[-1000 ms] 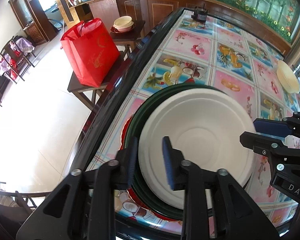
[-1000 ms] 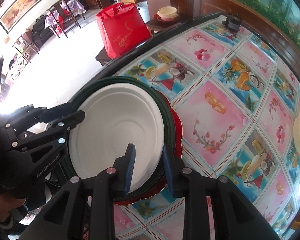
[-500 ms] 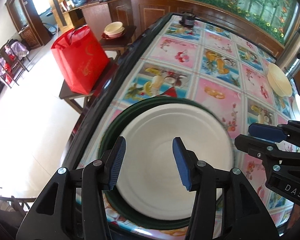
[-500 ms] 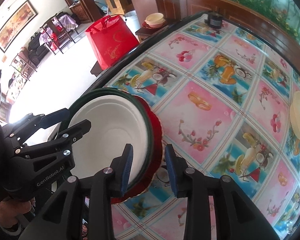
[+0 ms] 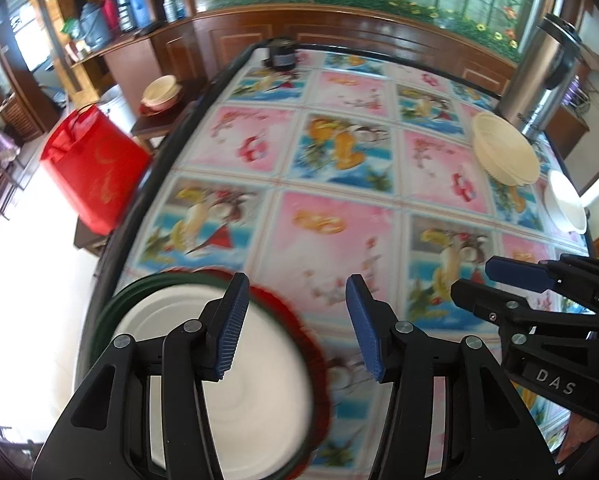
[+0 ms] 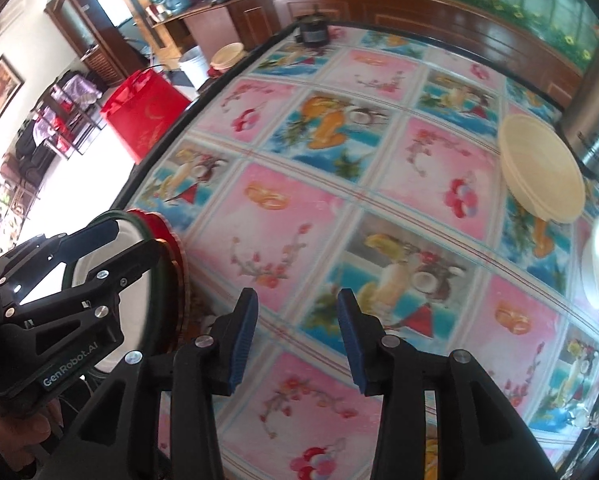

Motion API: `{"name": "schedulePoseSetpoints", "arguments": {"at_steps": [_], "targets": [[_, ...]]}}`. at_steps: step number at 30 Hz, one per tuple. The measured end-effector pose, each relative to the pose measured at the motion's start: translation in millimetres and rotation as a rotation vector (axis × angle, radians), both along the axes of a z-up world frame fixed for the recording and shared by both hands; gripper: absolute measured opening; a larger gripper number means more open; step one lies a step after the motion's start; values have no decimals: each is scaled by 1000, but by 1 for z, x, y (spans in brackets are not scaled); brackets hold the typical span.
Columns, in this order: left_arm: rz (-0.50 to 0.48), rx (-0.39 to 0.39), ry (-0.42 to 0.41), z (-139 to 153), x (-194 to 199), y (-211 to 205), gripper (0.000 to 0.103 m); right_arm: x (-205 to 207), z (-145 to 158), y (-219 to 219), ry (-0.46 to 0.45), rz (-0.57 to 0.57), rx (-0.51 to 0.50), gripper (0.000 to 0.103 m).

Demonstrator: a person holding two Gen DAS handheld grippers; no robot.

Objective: Organize plates and bowls
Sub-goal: 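Move the left tool toward the beige plate beside the cream bowl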

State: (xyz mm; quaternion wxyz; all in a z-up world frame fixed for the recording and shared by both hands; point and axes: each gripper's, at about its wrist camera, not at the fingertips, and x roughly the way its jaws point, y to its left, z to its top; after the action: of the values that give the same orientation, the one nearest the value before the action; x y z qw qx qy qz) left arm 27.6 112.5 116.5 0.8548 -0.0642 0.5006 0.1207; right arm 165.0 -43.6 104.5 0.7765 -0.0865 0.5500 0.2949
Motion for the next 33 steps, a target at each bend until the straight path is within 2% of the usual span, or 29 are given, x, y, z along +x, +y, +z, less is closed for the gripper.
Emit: {"name": "schedulePoseSetpoints", "arguments": {"at_steps": [9, 17, 33], "targets": [[-67, -4, -2, -3, 37, -38, 51, 24, -8, -47, -10, -109, -29, 42], [-117, -13, 12, -10, 67, -68, 51, 44, -19, -84, -3, -201, -50, 48], [-172, -2, 12, -21, 121, -121, 51, 69, -28, -140, 8, -292, -58, 49]]}}
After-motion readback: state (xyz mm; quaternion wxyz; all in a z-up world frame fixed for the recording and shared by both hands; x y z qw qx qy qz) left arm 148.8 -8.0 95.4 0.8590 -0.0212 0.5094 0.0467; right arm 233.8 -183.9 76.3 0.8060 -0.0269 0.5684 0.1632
